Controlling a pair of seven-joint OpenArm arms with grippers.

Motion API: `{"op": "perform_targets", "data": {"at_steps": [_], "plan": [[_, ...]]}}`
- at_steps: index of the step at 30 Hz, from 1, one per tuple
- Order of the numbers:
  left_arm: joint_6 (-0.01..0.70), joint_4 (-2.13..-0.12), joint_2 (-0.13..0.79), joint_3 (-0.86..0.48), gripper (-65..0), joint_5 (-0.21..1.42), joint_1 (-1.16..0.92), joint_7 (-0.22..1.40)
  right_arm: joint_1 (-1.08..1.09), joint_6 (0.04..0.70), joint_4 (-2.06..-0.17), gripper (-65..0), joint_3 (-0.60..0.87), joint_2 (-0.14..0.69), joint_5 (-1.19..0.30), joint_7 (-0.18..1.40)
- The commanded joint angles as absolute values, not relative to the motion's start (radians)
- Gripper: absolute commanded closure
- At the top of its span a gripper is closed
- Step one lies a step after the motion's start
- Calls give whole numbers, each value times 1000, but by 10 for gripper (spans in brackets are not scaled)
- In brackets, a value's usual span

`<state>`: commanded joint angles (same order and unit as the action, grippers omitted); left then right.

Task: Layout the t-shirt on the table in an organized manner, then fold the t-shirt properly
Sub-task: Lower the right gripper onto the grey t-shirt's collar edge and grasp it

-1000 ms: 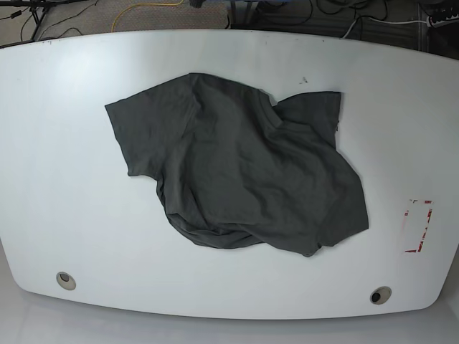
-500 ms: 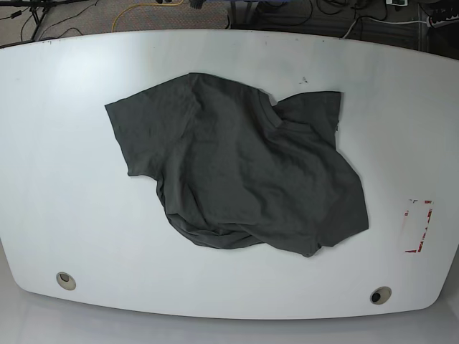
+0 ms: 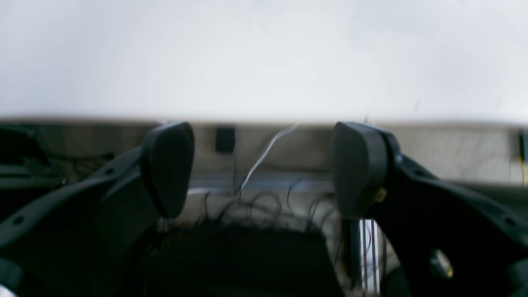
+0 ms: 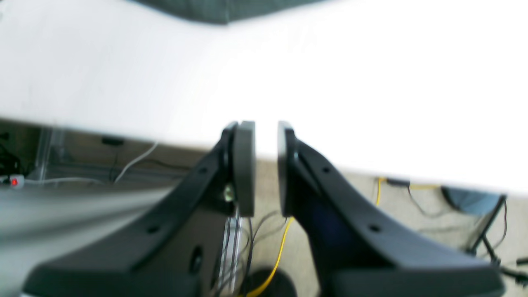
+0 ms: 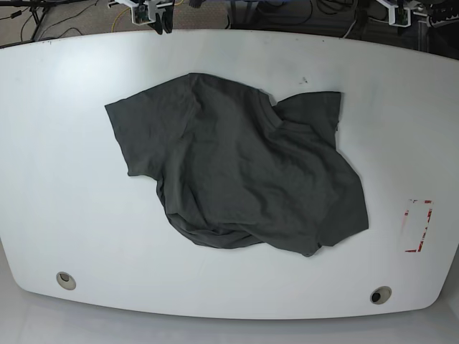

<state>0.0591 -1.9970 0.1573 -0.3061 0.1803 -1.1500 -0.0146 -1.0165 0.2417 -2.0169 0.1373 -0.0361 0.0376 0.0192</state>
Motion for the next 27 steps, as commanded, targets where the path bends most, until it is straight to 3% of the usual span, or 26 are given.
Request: {"op": "perform_targets", "data": {"at_steps": [2,6,10,12,17,27], "plan": [[59,-1997,159,-306,-486,180,-1129,-15,-986,243,-2018,-101,136,-38,38,38],[59,-1997,180,-306,-497,177,-1082,-15,-921,245,-2025,-174,133,-36,38,76],[58,-2000,182,-306,-590,177,-1046,-15,-868,246,-2026,-257,131,-33,39,119],[54,-2000,180,-306,-635,177,-1020,-15,-834,248,-2026,-265,131,-33,39,131],[56,-1998,185,-306,-642,177,-967,-15,-766,277,-2022,-270,128,-15,38,170],[56,-1994,182,-302,-642,174,-883,-15,-599,444,-2020,-270,10,10,36,295]]}}
